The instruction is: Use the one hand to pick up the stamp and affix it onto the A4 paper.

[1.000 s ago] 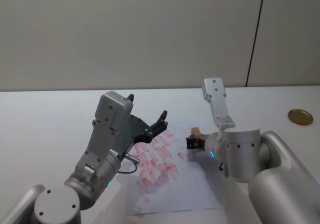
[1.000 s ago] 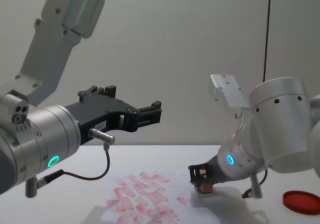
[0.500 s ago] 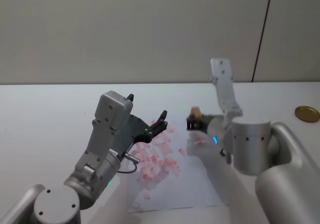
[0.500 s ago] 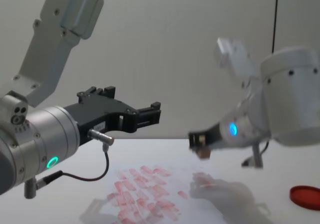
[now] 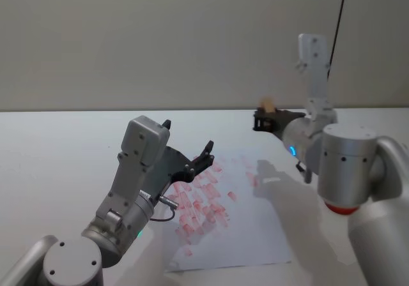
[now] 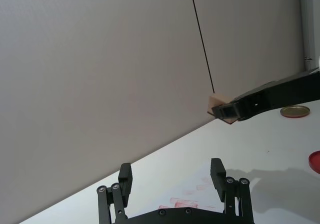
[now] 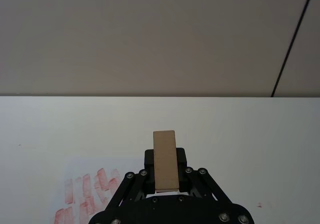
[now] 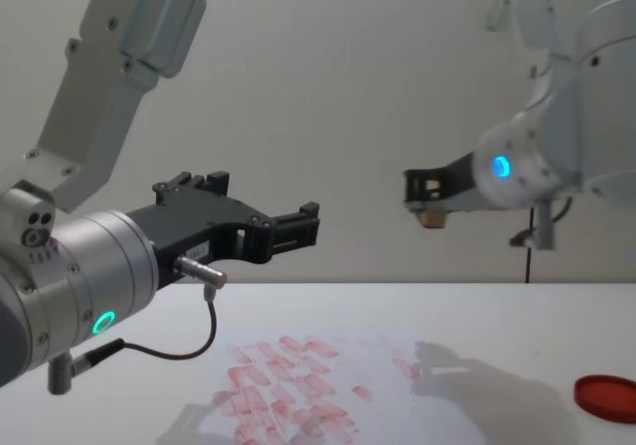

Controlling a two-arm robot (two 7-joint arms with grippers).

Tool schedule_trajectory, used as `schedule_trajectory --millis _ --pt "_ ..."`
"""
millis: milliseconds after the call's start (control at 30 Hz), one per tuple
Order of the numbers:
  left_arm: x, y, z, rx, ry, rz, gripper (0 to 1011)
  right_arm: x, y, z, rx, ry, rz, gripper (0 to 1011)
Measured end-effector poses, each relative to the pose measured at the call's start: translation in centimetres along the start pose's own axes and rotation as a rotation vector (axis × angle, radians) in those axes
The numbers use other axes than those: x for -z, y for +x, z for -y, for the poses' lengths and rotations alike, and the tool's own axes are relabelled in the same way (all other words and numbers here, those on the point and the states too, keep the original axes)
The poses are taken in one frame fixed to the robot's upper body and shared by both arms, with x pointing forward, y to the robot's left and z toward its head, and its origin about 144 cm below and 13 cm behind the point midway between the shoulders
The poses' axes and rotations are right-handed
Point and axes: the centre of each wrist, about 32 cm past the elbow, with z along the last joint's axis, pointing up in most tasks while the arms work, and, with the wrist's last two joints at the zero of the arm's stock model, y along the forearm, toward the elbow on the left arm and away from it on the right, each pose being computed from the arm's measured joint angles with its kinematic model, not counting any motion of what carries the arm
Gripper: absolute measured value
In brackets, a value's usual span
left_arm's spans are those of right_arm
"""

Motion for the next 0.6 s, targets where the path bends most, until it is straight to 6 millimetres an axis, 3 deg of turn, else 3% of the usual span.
schedule_trajectory --millis 233,600 --pt "0.0 0.0 0.0 0.000 0.000 0.000 993 0.4 1.4 1.1 0.051 -0.001 -0.023 219" --pt "0.0 0.0 0.0 0.000 0.000 0.000 993 3.0 4.1 3.2 0.149 -0.036 -0.047 219"
